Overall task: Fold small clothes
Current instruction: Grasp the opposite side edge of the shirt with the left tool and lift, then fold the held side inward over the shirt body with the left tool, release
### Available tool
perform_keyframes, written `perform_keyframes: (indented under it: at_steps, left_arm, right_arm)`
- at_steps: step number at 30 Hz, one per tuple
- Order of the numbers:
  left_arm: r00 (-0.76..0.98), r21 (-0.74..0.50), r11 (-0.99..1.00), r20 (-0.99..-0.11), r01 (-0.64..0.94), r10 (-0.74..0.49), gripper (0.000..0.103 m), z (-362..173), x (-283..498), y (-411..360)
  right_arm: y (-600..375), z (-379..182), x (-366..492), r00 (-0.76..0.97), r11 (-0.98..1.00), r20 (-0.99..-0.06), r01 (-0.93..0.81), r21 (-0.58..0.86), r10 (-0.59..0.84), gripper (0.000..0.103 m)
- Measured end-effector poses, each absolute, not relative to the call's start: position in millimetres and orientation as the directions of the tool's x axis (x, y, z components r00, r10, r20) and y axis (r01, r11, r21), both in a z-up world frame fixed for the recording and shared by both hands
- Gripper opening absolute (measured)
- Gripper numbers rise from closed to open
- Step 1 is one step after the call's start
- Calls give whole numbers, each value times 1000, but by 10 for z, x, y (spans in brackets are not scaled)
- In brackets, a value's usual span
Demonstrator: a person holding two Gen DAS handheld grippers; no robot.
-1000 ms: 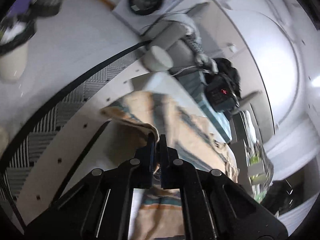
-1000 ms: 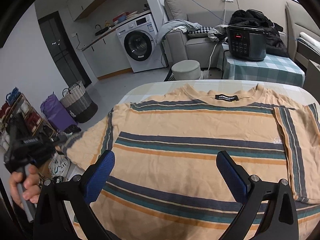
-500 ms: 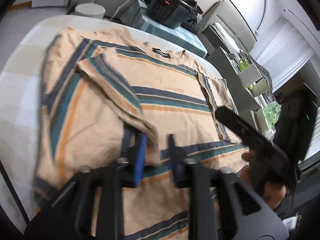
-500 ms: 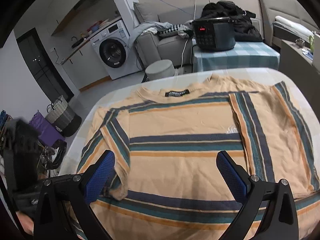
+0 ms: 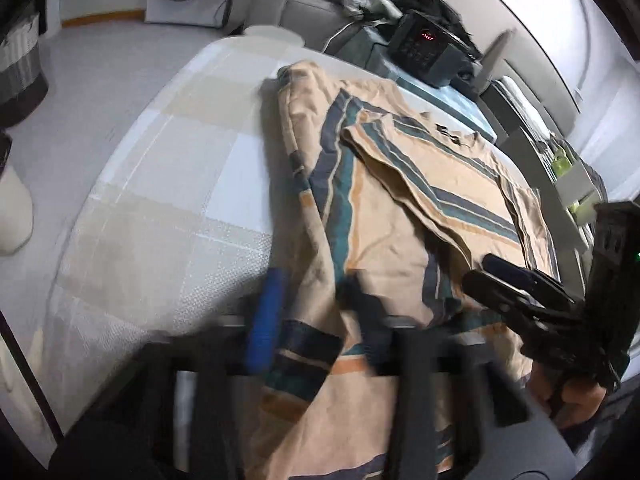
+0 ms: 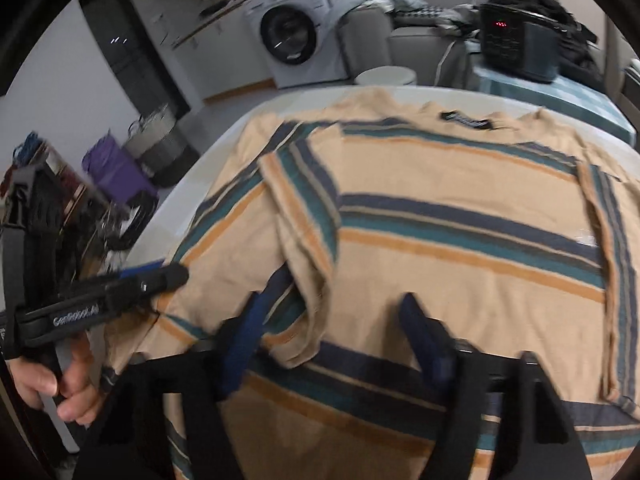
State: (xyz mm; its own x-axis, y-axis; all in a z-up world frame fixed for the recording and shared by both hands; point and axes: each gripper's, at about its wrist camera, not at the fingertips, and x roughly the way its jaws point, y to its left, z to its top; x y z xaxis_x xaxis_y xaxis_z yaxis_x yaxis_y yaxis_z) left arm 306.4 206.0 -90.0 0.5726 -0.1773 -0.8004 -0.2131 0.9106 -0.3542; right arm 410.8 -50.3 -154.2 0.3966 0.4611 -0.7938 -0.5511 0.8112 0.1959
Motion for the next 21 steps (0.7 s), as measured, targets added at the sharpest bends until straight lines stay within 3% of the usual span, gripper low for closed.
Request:
perform_keyframes:
  at_steps: [3, 12, 21]
  left_arm:
    - [592, -369, 904, -785, -215, -180, 4, -918, 3012, 2134]
    - [580, -381, 864, -804, -329, -133, 5, -1026, 2838, 2521]
    - [598, -379, 885, -787, -270, -154, 5, -951, 2870, 2392]
  right_arm:
    - [-458, -1568, 4104, 396, 805, -786, -556, 205, 474, 57]
    - [-358, -1577, 4108, 394, 804, -789, -559, 202, 472, 57]
    - [30, -1491, 4272, 419, 777, -749, -598, 197, 513, 57]
